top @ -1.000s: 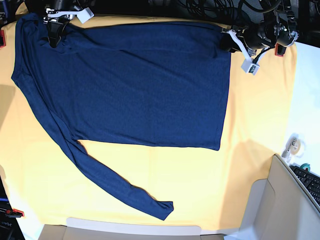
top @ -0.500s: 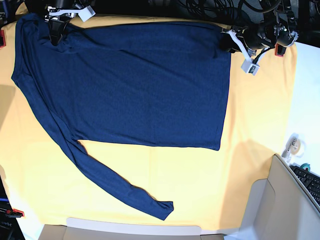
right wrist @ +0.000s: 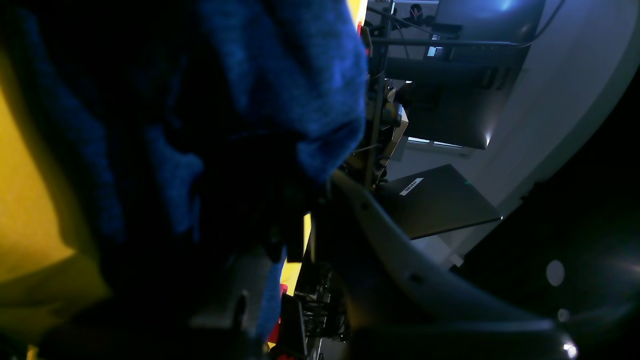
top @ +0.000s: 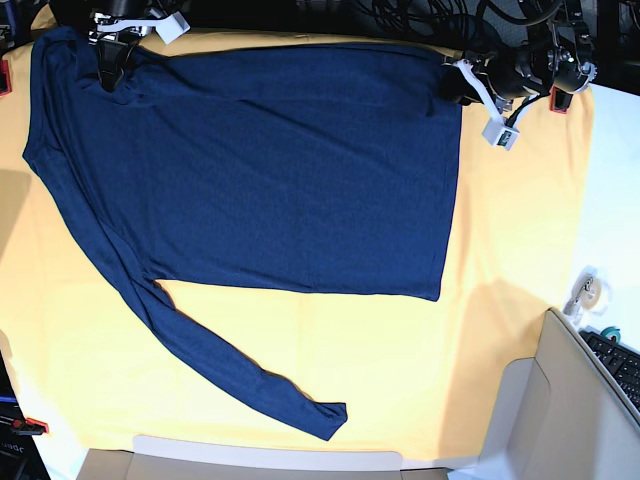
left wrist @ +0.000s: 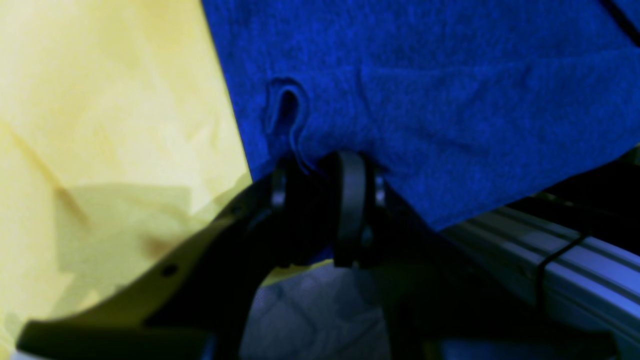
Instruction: Fold the T-shirt properly
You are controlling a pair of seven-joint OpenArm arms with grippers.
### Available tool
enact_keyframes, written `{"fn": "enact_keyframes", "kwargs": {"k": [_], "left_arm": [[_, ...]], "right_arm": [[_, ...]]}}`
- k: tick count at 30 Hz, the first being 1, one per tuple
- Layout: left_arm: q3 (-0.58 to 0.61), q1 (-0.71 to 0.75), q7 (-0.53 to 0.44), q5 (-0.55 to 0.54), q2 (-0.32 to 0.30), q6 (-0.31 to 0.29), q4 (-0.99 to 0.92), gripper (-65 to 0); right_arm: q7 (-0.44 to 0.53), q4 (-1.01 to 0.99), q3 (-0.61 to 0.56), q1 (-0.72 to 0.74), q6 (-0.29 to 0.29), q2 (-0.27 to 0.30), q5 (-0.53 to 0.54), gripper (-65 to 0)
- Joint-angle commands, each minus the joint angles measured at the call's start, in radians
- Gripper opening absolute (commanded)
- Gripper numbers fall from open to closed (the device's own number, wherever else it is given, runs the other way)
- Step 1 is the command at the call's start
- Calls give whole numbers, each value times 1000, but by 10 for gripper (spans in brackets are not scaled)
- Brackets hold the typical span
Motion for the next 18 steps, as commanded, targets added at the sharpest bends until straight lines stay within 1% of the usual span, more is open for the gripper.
{"fn": "enact_keyframes", "kwargs": {"k": [1, 5, 8, 9, 10, 12, 18], "left_arm": [[-3, 1, -6, -11, -9, -4, 16, -525], [-3, 1, -6, -11, -9, -4, 16, -525], [-3, 1, -6, -11, -9, -4, 16, -525], [-3, 1, -6, -11, -9, -4, 16, -525], [-3, 1, -6, -11, -9, -4, 16, -525], [-3, 1, -6, -11, -9, -4, 16, -525], [-3, 1, -6, -11, -9, -4, 16, -525]], "right_arm": [[-3, 17, 1, -7, -20, 9, -17, -575], [-3, 43, -1, -11, -20, 9, -17, -378], [-3, 51, 1, -10, -20, 9, -17, -273], [-3, 51, 2, -10, -20, 9, -17, -247], [-1, 51, 4, -10, -20, 9, -17, -229], [-1, 51, 7, -10, -20, 9, -16, -214], [-1, 48, 7, -43, -20, 17, -16, -211]]}}
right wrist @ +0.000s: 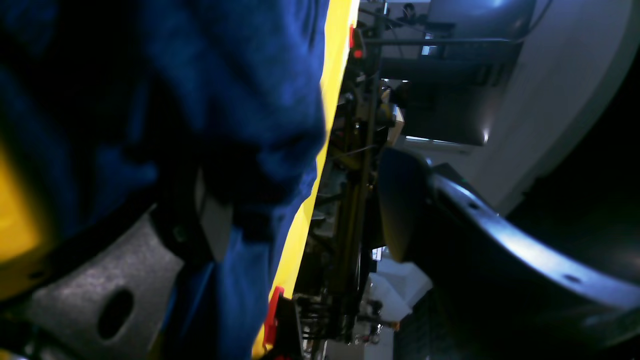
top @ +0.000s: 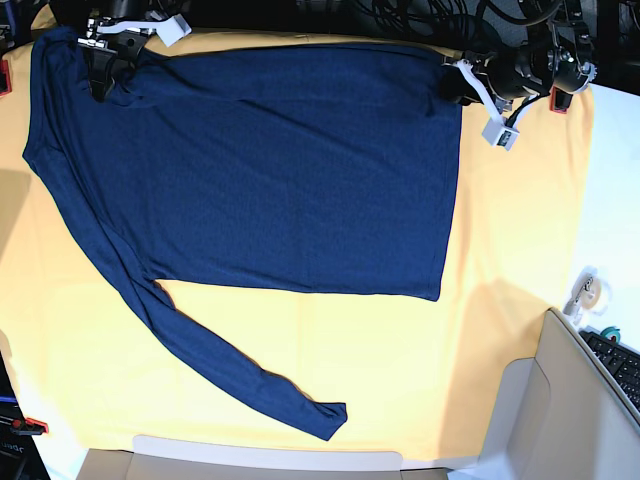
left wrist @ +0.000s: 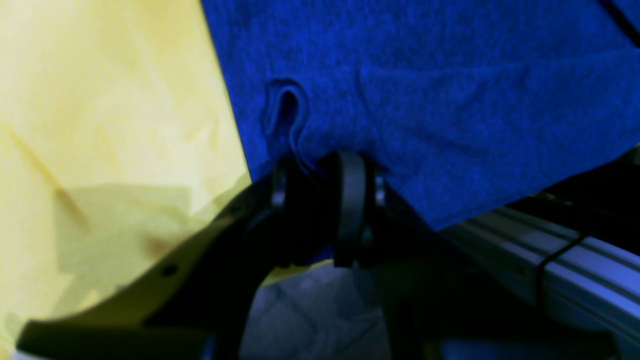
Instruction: Fold the T-shirt properly
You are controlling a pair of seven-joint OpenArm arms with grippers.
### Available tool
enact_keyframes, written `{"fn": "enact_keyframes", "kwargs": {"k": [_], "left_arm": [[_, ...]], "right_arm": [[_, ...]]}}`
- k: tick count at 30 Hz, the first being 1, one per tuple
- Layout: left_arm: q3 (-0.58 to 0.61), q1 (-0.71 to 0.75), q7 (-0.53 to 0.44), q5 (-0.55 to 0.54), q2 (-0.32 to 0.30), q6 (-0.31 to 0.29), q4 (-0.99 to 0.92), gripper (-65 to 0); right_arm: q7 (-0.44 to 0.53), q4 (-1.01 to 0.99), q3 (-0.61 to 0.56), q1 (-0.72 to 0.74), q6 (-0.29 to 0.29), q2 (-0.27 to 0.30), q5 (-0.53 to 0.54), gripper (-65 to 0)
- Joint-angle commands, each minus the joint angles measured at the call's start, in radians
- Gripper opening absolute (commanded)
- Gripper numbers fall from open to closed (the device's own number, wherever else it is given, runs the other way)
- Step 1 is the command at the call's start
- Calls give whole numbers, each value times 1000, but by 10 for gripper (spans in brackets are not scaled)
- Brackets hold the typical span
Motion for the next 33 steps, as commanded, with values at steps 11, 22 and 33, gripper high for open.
{"fn": "enact_keyframes", "kwargs": {"k": [11, 22, 33], "left_arm": [[-1, 1, -6, -11, -9, -4, 16, -525], [-1, 1, -6, -13, -9, -4, 18, -525], [-1, 1, -8, -13, -9, -4, 18, -525]], "right_arm": [[-1, 17, 4, -92, -17, 4, -17, -210], [5, 169, -29, -233, -17, 2, -17, -210], [7, 351, -258, -244, -17, 7, 12, -210]]}}
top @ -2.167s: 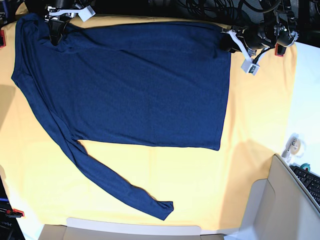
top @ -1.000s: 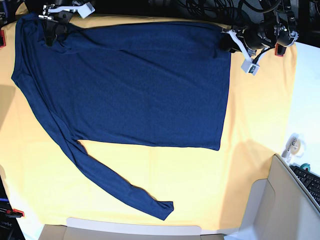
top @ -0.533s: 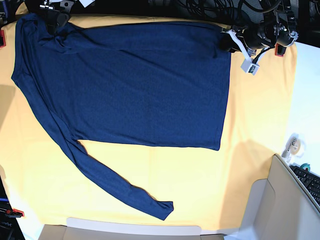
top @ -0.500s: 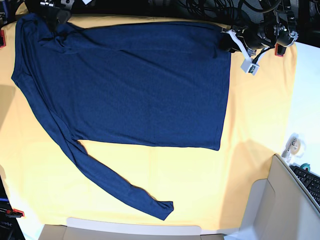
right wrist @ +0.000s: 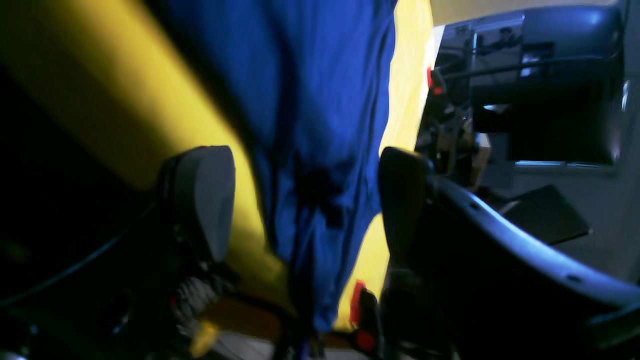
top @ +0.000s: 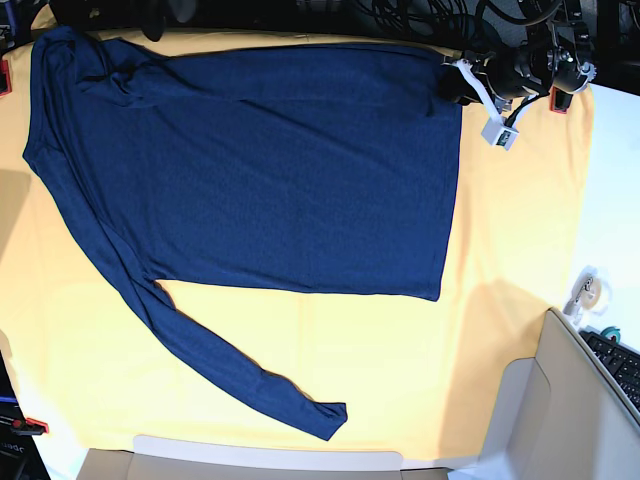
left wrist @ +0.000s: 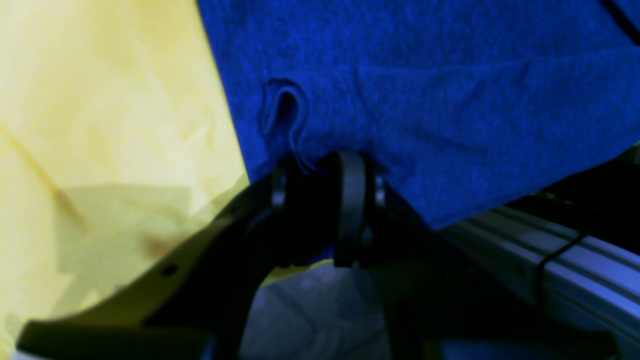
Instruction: Fold the T-shirt properly
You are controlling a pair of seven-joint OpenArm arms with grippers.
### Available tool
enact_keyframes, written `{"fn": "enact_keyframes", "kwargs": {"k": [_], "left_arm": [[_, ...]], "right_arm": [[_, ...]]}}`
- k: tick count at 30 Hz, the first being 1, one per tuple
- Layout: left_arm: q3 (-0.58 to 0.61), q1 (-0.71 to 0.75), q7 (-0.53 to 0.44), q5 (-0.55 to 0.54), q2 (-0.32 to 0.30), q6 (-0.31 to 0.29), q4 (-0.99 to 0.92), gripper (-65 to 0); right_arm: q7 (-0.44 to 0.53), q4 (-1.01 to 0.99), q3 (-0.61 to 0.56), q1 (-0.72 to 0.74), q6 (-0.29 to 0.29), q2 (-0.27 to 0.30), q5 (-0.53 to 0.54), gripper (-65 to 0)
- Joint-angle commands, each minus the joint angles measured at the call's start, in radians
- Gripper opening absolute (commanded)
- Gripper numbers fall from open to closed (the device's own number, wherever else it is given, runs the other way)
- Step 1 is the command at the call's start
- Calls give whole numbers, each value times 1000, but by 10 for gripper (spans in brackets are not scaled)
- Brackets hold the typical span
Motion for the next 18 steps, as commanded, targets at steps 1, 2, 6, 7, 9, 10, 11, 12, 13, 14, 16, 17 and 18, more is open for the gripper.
{"fn": "enact_keyframes", "kwargs": {"k": [1, 2, 6, 7, 9, 10, 11, 12, 13, 14, 16, 17, 18], "left_arm": [[-3, 1, -8, -12, -8, -4, 18, -525], [-3, 1, -8, -12, -8, -4, 18, -525], [-3, 1, -8, -12, -8, -4, 18, -525], [-3, 1, -8, -12, -8, -4, 18, -525], [-3, 1, -8, -12, -8, -4, 18, -525], [-3, 1, -8, -12, -8, -4, 18, -525], [-3, 1, -8, -12, -8, -4, 18, -525], [-3, 1, -8, -12, -8, -4, 18, -525], [-3, 1, -8, -12, -10, -4, 18, -525], [-3, 1, -8, -12, -11, -4, 19, -525], [-3, 1, -8, -12, -11, -4, 19, -525], [-3, 1, -8, -12, -11, -4, 19, -525], [-3, 1, -8, -12, -10, -4, 19, -525]], "right_arm": [[10, 43, -21, -14, -17, 11, 4, -210], [10, 65, -35, -6, -17, 14, 14, -210], [10, 103, -79, 35, -17, 13, 31, -210], [10, 103, -93, 49, -17, 10, 31, -210], [10, 108, -127, 81, -17, 4, 31, -210], [10, 114, -144, 95, -17, 2, 31, -210], [10, 117, -156, 107, -17, -7, 31, -210], [10, 118, -162, 118, -17, -18, 31, -210], [10, 118, -162, 132, -17, -27, 31, -210], [10, 118, -162, 147, -17, -36, 34, -210], [10, 118, -160, 182, -17, -45, 54, -210], [10, 118, -159, 205, -17, -45, 70, -210], [10, 118, -159, 228, -17, -45, 82, -210]]}}
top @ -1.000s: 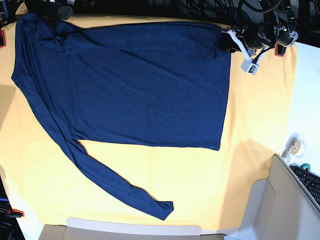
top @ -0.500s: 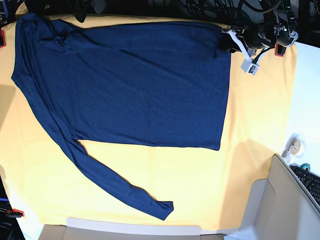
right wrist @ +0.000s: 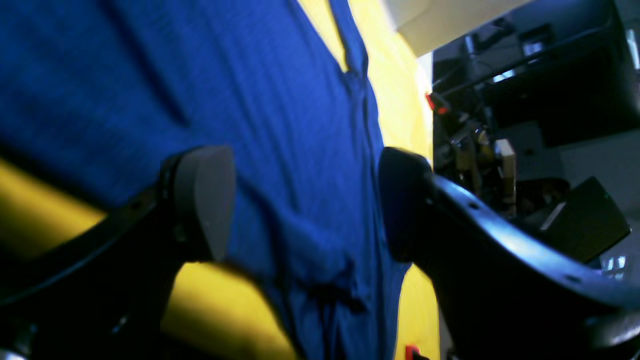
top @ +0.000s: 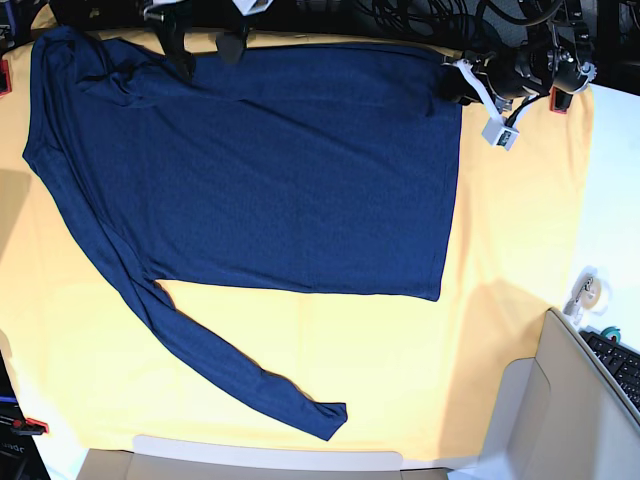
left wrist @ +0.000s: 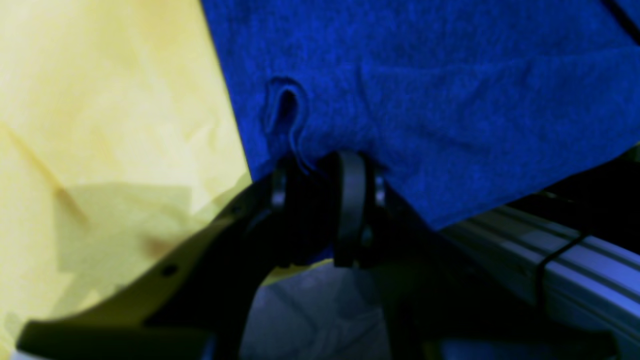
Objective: Fold the T-shirt properly
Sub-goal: 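Release and move the right gripper down the shirt's side toward the sleeve seam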
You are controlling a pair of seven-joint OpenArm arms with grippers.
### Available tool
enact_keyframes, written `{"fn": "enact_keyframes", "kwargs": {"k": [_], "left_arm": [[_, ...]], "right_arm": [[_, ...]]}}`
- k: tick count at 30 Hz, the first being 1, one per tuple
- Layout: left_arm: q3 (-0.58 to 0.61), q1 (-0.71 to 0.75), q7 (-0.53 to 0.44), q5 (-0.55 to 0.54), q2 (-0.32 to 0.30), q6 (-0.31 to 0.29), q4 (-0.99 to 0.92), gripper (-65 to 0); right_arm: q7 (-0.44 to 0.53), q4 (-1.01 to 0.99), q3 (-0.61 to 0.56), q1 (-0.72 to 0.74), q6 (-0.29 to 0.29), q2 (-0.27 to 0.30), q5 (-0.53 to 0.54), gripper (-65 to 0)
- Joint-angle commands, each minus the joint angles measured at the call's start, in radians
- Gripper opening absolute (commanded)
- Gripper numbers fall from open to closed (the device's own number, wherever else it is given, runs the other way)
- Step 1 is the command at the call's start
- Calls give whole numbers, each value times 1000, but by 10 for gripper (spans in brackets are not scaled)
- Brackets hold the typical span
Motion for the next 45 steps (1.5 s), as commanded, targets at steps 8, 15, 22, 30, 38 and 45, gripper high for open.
{"fn": "enact_keyframes", "kwargs": {"k": [8, 15, 22, 30, 38, 45], "left_arm": [[-3, 1, -8, -8, -9, -4, 17, -525], [-3, -5, -8, -6, -9, -4, 15, -525], [-5, -7, -8, -6, -9, -4, 14, -525], [-11, -8, -8, -6, -9, -4, 14, -525], [-13, -8, -8, -5, -9, -4, 14, -525], [-11, -8, -8, -5, -8, -4, 12, -525]], "right_arm": [[12, 16, 42, 229, -14, 0, 142, -210], [38, 16, 84, 447, -14, -46, 332, -210], [244, 15, 225, 594, -14, -116, 622, -210], [652, 12, 501, 636, -14, -219, 1110, -211], [801, -7, 859, 636, -14, -291, 1989, -213], [793, -157, 1004, 625, 4, -188, 2616, -215]]}}
